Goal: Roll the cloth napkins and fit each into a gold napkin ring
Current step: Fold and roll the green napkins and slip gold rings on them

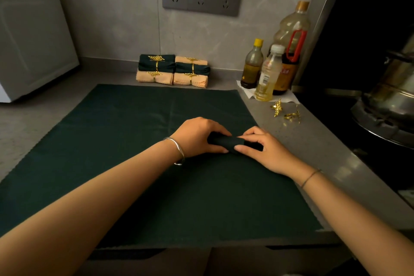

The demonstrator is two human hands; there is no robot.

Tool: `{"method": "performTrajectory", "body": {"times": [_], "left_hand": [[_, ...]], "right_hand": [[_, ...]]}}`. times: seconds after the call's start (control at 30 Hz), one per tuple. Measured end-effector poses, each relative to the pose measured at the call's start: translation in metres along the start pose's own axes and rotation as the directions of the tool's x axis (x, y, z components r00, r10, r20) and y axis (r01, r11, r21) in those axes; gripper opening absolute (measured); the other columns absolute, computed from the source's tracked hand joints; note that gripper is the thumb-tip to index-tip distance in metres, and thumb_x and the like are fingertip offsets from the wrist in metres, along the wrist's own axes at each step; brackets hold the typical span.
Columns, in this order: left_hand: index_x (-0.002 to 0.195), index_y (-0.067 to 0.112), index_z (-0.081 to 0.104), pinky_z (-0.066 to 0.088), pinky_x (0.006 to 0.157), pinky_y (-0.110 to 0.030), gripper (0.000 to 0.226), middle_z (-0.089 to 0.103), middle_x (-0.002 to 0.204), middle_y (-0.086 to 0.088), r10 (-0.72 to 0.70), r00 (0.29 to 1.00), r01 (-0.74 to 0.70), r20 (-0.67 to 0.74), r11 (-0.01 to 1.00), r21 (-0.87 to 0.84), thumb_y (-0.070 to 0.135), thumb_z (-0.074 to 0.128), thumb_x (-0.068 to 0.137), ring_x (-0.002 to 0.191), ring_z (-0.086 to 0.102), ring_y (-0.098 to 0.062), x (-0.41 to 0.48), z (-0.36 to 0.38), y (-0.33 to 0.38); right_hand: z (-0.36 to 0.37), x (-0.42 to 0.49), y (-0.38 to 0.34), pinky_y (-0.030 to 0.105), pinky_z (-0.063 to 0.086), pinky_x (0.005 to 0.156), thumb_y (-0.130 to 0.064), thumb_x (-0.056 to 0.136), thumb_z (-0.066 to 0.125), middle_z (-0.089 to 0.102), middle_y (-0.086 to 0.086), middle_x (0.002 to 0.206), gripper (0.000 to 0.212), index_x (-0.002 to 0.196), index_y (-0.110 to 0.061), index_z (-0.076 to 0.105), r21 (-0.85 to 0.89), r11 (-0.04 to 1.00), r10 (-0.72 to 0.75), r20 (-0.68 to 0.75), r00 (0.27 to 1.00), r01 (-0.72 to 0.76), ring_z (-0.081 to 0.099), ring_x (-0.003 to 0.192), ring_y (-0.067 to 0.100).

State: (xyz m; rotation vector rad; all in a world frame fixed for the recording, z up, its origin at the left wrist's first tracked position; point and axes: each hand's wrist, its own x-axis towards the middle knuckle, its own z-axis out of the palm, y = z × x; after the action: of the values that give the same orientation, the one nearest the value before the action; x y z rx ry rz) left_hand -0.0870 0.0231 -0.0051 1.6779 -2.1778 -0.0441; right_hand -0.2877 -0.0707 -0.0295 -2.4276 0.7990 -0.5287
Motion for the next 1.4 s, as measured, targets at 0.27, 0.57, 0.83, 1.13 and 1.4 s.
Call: {"method": "performTrajectory", "body": {"times": [0.27, 0.57, 0.83, 1.13, 1.4], "left_hand": [[0.12, 0.025, 0.06, 0.05, 0.083, -0.023, 0.04, 0.064, 0.115, 0.006, -0.093, 0.995, 0.092, -0.026, 0.996, -0.018, 0.04, 0.065, 0.083, 0.099, 0.059, -0.009, 0.014, 0.004, -0.003], [0.119, 0.02, 0.06, 0.049, 0.084, -0.024, 0.037, 0.065, 0.112, 0.0, -0.156, 0.976, 0.142, -0.15, 0.985, -0.101, 0.032, 0.066, 0.084, 0.098, 0.059, -0.012, 0.057, 0.009, 0.008], [0.12, 0.021, 0.058, 0.048, 0.084, -0.021, 0.038, 0.064, 0.115, 0.0, -0.213, 0.964, 0.186, -0.159, 0.968, -0.168, 0.033, 0.065, 0.085, 0.098, 0.06, -0.011, 0.057, 0.017, 0.003], [0.118, 0.022, 0.061, 0.05, 0.084, -0.023, 0.037, 0.066, 0.112, 0.002, -0.239, 0.932, 0.187, -0.273, 0.961, -0.203, 0.034, 0.067, 0.083, 0.094, 0.058, -0.006, 0.03, 0.004, -0.012], [0.121, 0.022, 0.058, 0.047, 0.083, -0.017, 0.04, 0.063, 0.111, 0.005, -0.368, 0.858, 0.22, -0.358, 0.893, -0.393, 0.029, 0.067, 0.083, 0.094, 0.056, -0.003, 0.005, -0.008, -0.031]], "right_hand": [[-0.023, 0.004, 0.012, 0.016, 0.04, 0.079, -0.033, 0.09, 0.057, 0.052, -0.008, 0.105, 0.021, 0.109, -0.025, 0.064, 0.139, 0.988, 0.106, -0.249, 0.963, -0.073, 0.051, 0.096, 0.005], [-0.07, 0.031, 0.09, 0.04, 0.034, 0.105, -0.031, 0.077, 0.075, 0.038, 0.01, 0.146, 0.084, 0.144, -0.01, 0.03, 0.278, 0.831, 0.553, -0.498, 0.668, -0.481, 0.038, 0.133, 0.029], [-0.063, 0.044, 0.103, 0.031, 0.042, 0.091, -0.023, 0.081, 0.073, 0.057, 0.013, 0.129, 0.059, 0.132, -0.006, 0.049, 0.226, 0.876, 0.478, -0.522, 0.706, -0.426, 0.054, 0.116, 0.027], [-0.062, 0.033, 0.068, 0.027, 0.044, 0.081, -0.023, 0.08, 0.073, 0.066, 0.01, 0.113, 0.042, 0.116, -0.006, 0.061, 0.097, 0.938, 0.32, -0.609, 0.726, -0.332, 0.061, 0.104, 0.024], [-0.035, 0.057, -0.022, 0.022, 0.042, 0.091, -0.033, 0.077, 0.073, 0.062, -0.011, 0.11, 0.041, 0.115, -0.021, 0.063, 0.018, 0.999, 0.04, -0.201, 0.979, -0.038, 0.054, 0.103, 0.001]]}}
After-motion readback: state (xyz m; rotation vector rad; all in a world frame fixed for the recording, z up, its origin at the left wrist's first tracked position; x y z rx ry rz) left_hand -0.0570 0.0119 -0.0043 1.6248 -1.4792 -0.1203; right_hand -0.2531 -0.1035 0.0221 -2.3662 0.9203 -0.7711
